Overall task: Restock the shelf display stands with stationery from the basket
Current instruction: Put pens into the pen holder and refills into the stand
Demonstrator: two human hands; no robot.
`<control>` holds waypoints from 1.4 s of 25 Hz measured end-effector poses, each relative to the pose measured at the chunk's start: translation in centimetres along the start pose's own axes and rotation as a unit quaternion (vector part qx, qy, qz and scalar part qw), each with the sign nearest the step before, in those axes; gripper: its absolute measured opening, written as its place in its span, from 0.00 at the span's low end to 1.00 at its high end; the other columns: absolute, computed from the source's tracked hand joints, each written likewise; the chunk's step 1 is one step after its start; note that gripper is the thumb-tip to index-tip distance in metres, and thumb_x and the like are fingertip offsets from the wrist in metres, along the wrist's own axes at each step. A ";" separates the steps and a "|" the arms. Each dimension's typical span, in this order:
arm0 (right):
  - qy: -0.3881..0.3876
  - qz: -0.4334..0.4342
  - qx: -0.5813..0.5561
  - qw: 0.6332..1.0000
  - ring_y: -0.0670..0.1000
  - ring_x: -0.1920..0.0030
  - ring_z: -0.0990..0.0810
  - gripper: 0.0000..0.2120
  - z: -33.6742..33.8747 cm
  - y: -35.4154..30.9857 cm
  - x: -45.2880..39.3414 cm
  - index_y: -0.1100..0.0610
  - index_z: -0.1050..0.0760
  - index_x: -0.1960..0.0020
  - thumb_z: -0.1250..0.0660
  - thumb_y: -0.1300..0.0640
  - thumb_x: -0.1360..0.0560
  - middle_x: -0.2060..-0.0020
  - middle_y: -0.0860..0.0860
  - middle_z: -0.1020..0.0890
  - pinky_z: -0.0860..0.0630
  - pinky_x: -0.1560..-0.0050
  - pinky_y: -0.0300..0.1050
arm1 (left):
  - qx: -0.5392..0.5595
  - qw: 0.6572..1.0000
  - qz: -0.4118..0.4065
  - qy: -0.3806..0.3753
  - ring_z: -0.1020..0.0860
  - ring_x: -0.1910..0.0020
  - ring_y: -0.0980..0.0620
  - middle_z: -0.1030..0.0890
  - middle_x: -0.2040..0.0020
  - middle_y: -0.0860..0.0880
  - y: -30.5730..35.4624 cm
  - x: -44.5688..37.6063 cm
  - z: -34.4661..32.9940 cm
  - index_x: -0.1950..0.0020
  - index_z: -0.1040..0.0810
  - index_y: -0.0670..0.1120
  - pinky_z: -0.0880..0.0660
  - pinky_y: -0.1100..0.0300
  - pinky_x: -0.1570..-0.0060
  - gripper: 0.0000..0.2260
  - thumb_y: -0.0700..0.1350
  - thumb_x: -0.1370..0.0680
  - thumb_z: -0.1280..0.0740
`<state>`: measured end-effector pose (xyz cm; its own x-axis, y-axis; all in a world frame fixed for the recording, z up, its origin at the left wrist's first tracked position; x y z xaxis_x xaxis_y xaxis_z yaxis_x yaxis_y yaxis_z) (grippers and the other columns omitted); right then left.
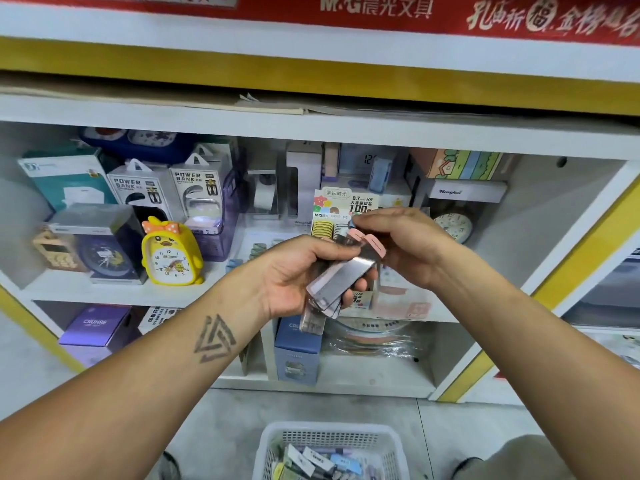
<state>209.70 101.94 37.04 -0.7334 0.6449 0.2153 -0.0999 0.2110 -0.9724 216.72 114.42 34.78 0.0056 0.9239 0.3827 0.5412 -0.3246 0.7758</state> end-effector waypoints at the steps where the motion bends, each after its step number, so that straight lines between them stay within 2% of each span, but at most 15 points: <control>1: 0.003 -0.003 -0.030 1.000 0.54 0.63 0.17 0.04 0.0 0.0 -0.1 0.65 0.18 0.54 0.28 0.64 0.26 0.61 0.59 0.15 0.19 0.61 0.47 | 0.005 1.000 0.005 -0.007 0.19 0.62 0.47 0.18 0.50 0.37 -0.1 0.0 -0.1 0.36 0.22 0.36 0.23 0.58 0.66 0.19 0.40 0.26 0.31; 4: 0.090 0.019 -0.094 0.991 0.50 0.72 0.21 0.03 1.8 -0.4 -0.7 0.65 0.22 0.56 0.32 0.66 0.23 0.65 0.60 0.15 0.23 0.70 0.42 | 0.016 1.000 0.011 -0.022 0.20 0.63 0.48 0.19 0.51 0.37 0.0 0.1 -0.1 0.38 0.21 0.37 0.24 0.60 0.68 0.17 0.41 0.26 0.32; 6: 0.178 0.070 -0.111 0.975 0.49 0.74 0.23 0.04 4.2 -1.2 -0.6 0.66 0.24 0.55 0.34 0.66 0.22 0.64 0.61 0.15 0.24 0.71 0.39 | 0.020 0.999 0.021 -0.030 0.21 0.63 0.48 0.19 0.49 0.36 -0.1 0.3 0.0 0.38 0.22 0.37 0.24 0.60 0.68 0.16 0.40 0.25 0.32; 8: 0.254 0.138 -0.042 0.956 0.48 0.73 0.22 0.02 6.5 -2.3 0.0 0.64 0.24 0.50 0.34 0.65 0.21 0.65 0.58 0.15 0.24 0.69 0.39 | 0.017 0.999 0.032 -0.023 0.21 0.62 0.48 0.19 0.47 0.35 -0.2 0.3 0.3 0.37 0.23 0.35 0.23 0.60 0.67 0.16 0.40 0.24 0.33; 10: 0.286 0.203 0.061 0.934 0.47 0.73 0.20 0.05 8.0 -3.2 0.7 0.60 0.23 0.46 0.34 0.64 0.21 0.66 0.55 0.16 0.23 0.68 0.38 | 0.019 0.999 0.028 0.003 0.21 0.61 0.47 0.20 0.44 0.35 -0.3 0.1 0.5 0.34 0.25 0.34 0.23 0.59 0.67 0.19 0.39 0.24 0.33; 13: 0.267 0.276 0.232 0.894 0.46 0.71 0.17 0.05 8.2 -4.2 1.3 0.58 0.24 0.44 0.33 0.60 0.20 0.66 0.53 0.16 0.20 0.66 0.40 | 0.048 0.998 -0.012 0.039 0.18 0.59 0.45 0.18 0.44 0.36 0.3 -0.3 0.6 0.34 0.25 0.34 0.21 0.57 0.65 0.18 0.38 0.23 0.34; 17: 0.232 0.281 0.428 0.827 0.51 0.59 0.15 0.03 8.2 -3.2 1.0 0.48 0.27 0.46 0.36 0.54 0.19 0.61 0.49 0.16 0.17 0.56 0.53 | 0.068 0.996 -0.037 0.054 0.15 0.55 0.43 0.17 0.44 0.37 0.5 -0.8 0.0 0.38 0.22 0.33 0.18 0.53 0.61 0.13 0.37 0.22 0.35; 19: 0.225 0.279 0.459 0.813 0.52 0.58 0.15 0.03 8.5 -2.5 0.9 0.46 0.30 0.48 0.37 0.54 0.19 0.60 0.48 0.17 0.18 0.56 0.56 | 0.074 0.995 -0.040 0.059 0.15 0.55 0.42 0.16 0.47 0.37 0.3 -1.2 -0.3 0.39 0.22 0.33 0.17 0.52 0.60 0.13 0.36 0.21 0.36; 23: 0.204 0.277 0.469 0.814 0.48 0.59 0.15 0.07 8.9 -1.6 0.6 0.45 0.31 0.51 0.36 0.55 0.19 0.60 0.50 0.17 0.17 0.56 0.56 | 0.078 0.994 -0.038 0.066 0.15 0.56 0.42 0.16 0.49 0.37 0.1 -1.7 -0.3 0.40 0.22 0.34 0.17 0.50 0.60 0.12 0.36 0.22 0.35; 27: 0.188 0.275 0.482 0.811 0.46 0.62 0.15 0.05 9.0 -1.5 0.6 0.47 0.30 0.51 0.36 0.56 0.19 0.61 0.50 0.17 0.17 0.55 0.54 | 0.077 0.994 -0.036 0.066 0.15 0.56 0.42 0.16 0.48 0.37 0.0 -1.8 -0.4 0.42 0.21 0.34 0.19 0.48 0.56 0.11 0.36 0.23 0.35; 29: 0.181 0.277 0.484 0.810 0.49 0.61 0.15 0.03 8.8 -1.6 0.6 0.51 0.27 0.51 0.36 0.58 0.19 0.61 0.53 0.17 0.17 0.55 0.54 | 0.076 0.994 -0.037 0.066 0.15 0.55 0.42 0.16 0.48 0.37 0.0 -1.8 -0.3 0.42 0.21 0.34 0.19 0.48 0.55 0.11 0.36 0.22 0.35; 30: 0.183 0.279 0.507 0.795 0.53 0.60 0.15 0.02 8.7 -1.6 0.7 0.54 0.24 0.50 0.36 0.58 0.19 0.60 0.54 0.16 0.18 0.55 0.54 | 0.074 0.994 -0.037 0.065 0.15 0.55 0.42 0.16 0.48 0.37 0.0 -1.8 -0.4 0.41 0.21 0.34 0.19 0.48 0.55 0.12 0.36 0.23 0.35; 33: 0.187 0.234 0.637 0.710 0.61 0.53 0.19 0.10 7.8 -1.2 0.5 0.58 0.19 0.46 0.38 0.56 0.18 0.52 0.56 0.19 0.21 0.54 0.54 | 0.074 0.994 -0.043 0.061 0.15 0.53 0.41 0.16 0.48 0.36 -0.1 -1.8 -0.6 0.40 0.22 0.34 0.18 0.47 0.53 0.15 0.35 0.27 0.33; 34: 0.193 0.213 0.660 0.694 0.61 0.51 0.20 0.11 7.5 -1.2 0.6 0.57 0.19 0.43 0.39 0.55 0.18 0.49 0.56 0.21 0.21 0.53 0.54 | 0.076 0.994 -0.045 0.060 0.15 0.52 0.41 0.16 0.48 0.36 -0.1 -1.8 -0.6 0.40 0.22 0.34 0.18 0.47 0.53 0.16 0.35 0.27 0.32; 35: 0.198 0.207 0.660 0.694 0.60 0.50 0.21 0.13 7.1 -1.4 0.7 0.56 0.20 0.40 0.40 0.53 0.18 0.47 0.55 0.23 0.22 0.52 0.53 | 0.079 0.994 -0.046 0.060 0.15 0.52 0.41 0.16 0.48 0.35 -0.1 -1.8 -0.5 0.39 0.23 0.35 0.18 0.47 0.53 0.17 0.35 0.28 0.32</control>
<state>204.54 96.92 37.94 -0.6665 0.6566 -0.3531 -0.6572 -0.7411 -0.1375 216.26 112.71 34.29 -0.1447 0.9145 0.3779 0.6595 -0.1955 0.7258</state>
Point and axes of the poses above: each hand's wrist, its own x-axis away from the middle knuckle, its own z-axis out of the back of the hand, y = z × x, the point moved 6 cm from there along -x, towards the middle knuckle
